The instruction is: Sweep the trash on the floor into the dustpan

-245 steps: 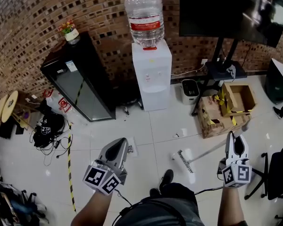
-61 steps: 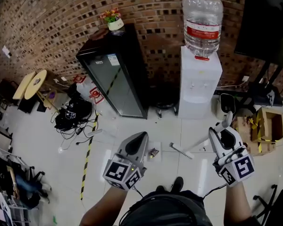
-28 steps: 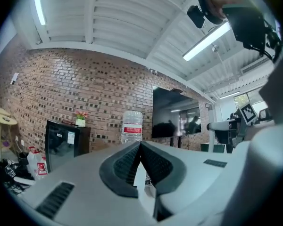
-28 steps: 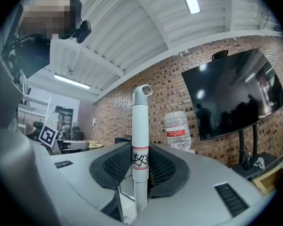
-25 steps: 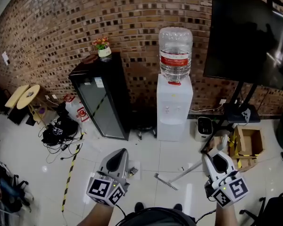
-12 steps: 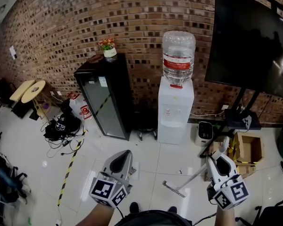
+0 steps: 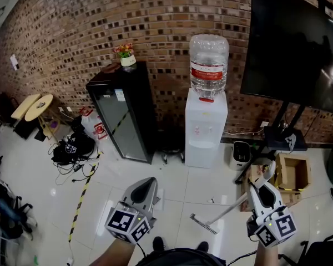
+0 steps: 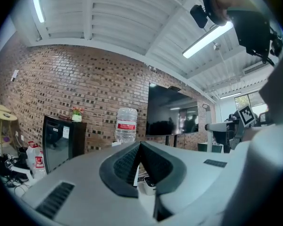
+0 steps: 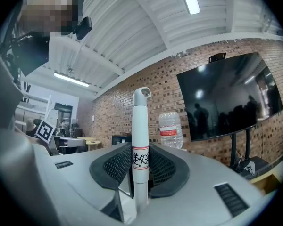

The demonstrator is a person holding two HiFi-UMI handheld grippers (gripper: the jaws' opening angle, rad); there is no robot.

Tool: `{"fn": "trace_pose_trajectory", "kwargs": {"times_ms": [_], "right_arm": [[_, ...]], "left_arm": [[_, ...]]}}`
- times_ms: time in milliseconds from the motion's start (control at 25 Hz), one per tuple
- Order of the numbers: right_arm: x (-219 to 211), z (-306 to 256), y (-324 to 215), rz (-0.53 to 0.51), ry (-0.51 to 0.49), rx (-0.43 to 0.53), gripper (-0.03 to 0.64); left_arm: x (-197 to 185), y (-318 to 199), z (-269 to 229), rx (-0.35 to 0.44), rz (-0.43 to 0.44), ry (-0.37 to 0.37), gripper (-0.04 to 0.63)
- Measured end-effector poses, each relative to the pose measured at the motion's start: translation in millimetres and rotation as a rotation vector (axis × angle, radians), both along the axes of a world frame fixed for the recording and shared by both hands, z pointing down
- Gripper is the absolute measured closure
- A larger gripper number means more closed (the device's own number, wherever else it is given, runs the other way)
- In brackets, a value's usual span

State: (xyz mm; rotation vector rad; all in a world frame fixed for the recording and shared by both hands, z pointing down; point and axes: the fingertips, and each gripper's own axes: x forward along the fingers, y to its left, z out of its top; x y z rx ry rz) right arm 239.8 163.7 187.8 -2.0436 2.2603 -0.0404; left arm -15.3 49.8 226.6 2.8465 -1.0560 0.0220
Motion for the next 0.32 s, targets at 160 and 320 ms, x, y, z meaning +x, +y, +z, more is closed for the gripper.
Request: {"fn": "trace_pose_trajectory", "kwargs": {"times_ms": [160,320], "right_arm": [[-0.1,0.4,0.8,0.006,-0.003,0.004,0.502],[-1.7,-3.8,0.5,0.005,0.002,0.011,0.502]], "left_arm": [[0.4,0.0,1.0,0.002,0.003,-0.007,0.594],[1.4,5.1,-2.4,0.047,0.011,-0.043,0.594]]}}
